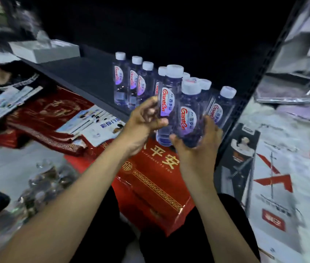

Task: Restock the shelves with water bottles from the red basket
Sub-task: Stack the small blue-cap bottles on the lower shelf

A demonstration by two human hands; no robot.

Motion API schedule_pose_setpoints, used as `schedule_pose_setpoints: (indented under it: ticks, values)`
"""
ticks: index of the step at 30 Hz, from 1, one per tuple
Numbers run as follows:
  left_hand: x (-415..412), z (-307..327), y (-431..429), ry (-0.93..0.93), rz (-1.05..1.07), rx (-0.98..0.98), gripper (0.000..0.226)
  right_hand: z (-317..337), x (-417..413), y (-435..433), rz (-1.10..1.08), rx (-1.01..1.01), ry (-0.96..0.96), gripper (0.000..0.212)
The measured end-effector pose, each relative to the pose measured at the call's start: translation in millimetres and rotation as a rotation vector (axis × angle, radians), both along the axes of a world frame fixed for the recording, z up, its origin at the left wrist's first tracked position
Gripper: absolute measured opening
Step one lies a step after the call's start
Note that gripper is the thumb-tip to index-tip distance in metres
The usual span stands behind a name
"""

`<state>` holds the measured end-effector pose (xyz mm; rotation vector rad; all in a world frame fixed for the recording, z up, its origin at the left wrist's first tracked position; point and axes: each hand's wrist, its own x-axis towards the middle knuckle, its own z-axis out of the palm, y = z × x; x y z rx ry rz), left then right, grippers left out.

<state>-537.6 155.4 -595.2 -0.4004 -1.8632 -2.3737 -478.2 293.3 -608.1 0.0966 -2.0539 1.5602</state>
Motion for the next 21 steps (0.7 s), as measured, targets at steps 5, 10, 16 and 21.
schedule_pose_setpoints:
  ticks: [5,10,16,21]
  values:
    - [-25,-28,27,-0.114,0.038,0.059,0.072,-28,-13,26,-0.159,-0.012,0.085,0.067]
    - [-47,-39,36,-0.118,-0.010,-0.024,0.063,-35,-28,42,-0.219,-0.092,0.074,0.074]
    - [-51,-41,46,-0.038,-0.063,-0.067,0.065,-41,-38,50,-0.195,-0.137,0.043,0.069]
    - [-54,-44,51,-0.015,-0.078,-0.067,0.065,-41,-42,49,-0.153,-0.150,0.035,0.070]
